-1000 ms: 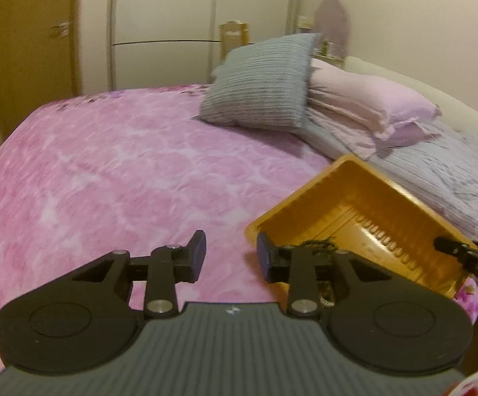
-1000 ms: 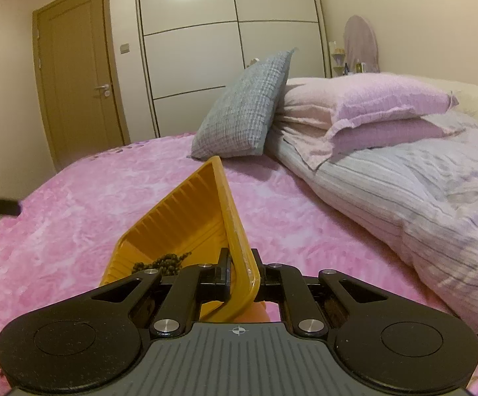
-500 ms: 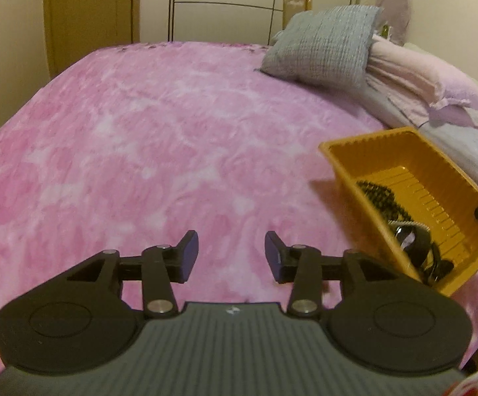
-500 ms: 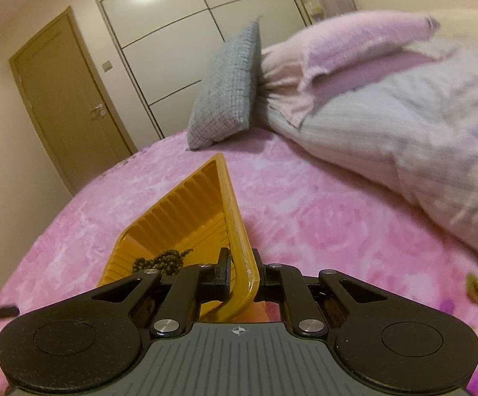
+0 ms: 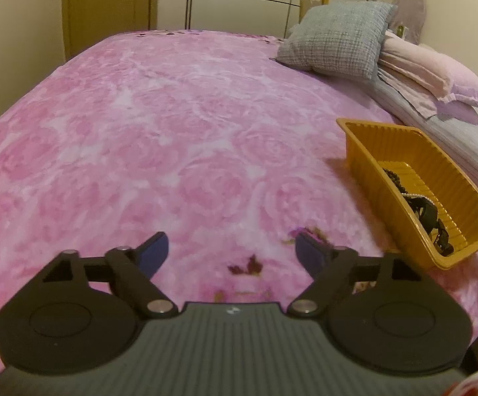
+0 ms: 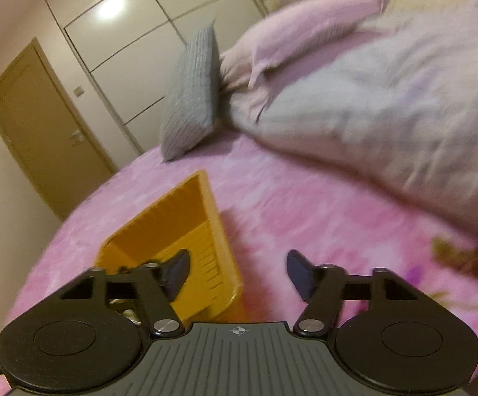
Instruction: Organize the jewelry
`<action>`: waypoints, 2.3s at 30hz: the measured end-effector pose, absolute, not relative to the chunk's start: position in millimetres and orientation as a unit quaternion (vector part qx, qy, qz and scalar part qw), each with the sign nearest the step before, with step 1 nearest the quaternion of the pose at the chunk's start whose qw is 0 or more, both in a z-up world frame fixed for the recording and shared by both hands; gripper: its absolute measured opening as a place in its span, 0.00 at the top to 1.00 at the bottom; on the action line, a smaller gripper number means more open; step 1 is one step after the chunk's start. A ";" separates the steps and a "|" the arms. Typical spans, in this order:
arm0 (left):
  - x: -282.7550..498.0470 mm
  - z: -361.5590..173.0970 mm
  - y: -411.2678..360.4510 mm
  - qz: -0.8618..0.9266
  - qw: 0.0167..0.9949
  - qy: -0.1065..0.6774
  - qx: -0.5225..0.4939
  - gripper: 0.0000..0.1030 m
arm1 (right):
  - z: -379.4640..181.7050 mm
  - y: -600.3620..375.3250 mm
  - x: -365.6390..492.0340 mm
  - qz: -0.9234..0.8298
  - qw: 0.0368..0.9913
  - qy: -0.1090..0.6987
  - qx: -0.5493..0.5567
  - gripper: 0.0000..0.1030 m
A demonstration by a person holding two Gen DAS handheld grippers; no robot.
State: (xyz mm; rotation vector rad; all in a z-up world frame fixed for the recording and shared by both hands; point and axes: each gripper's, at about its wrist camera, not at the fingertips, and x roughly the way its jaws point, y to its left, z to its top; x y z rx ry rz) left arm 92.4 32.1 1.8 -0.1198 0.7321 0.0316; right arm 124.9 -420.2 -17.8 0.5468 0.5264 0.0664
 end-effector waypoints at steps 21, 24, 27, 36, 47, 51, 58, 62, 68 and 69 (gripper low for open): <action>23.4 5.2 32.5 0.063 0.916 0.391 -0.069 0.01 | 33.1 -259.5 54.8 0.145 0.912 0.377 0.067 0.21; 13.8 6.0 31.8 0.066 0.914 0.394 -0.078 0.01 | 28.6 -249.0 51.6 0.152 0.906 0.390 0.059 0.21; 5.3 5.1 26.4 0.065 0.913 0.397 -0.075 0.01 | 25.9 -241.9 45.9 0.159 0.901 0.401 0.053 0.21; -6.5 7.9 5.3 0.046 0.915 0.396 -0.066 0.00 | 17.8 -226.2 40.8 0.165 0.891 0.422 0.031 0.21; -4.4 7.3 -1.0 0.040 0.915 0.397 -0.064 0.01 | 16.4 -228.8 40.5 0.163 0.890 0.425 0.032 0.21; -4.2 7.1 -0.1 0.040 0.915 0.396 -0.065 0.01 | 16.3 -229.1 40.6 0.164 0.890 0.424 0.033 0.21; -4.6 8.0 -0.5 0.038 0.917 0.393 -0.065 0.01 | 17.0 -227.8 41.5 0.164 0.891 0.422 0.034 0.21; -4.5 8.6 -2.2 0.037 0.917 0.392 -0.065 0.01 | 17.0 -227.6 42.2 0.162 0.891 0.422 0.035 0.21; -4.4 9.2 -3.1 0.036 0.917 0.392 -0.065 0.01 | 17.2 -227.5 42.1 0.161 0.891 0.422 0.035 0.21; -4.5 9.2 -3.3 0.036 0.917 0.392 -0.065 0.01 | 17.1 -227.7 42.0 0.161 0.891 0.422 0.035 0.21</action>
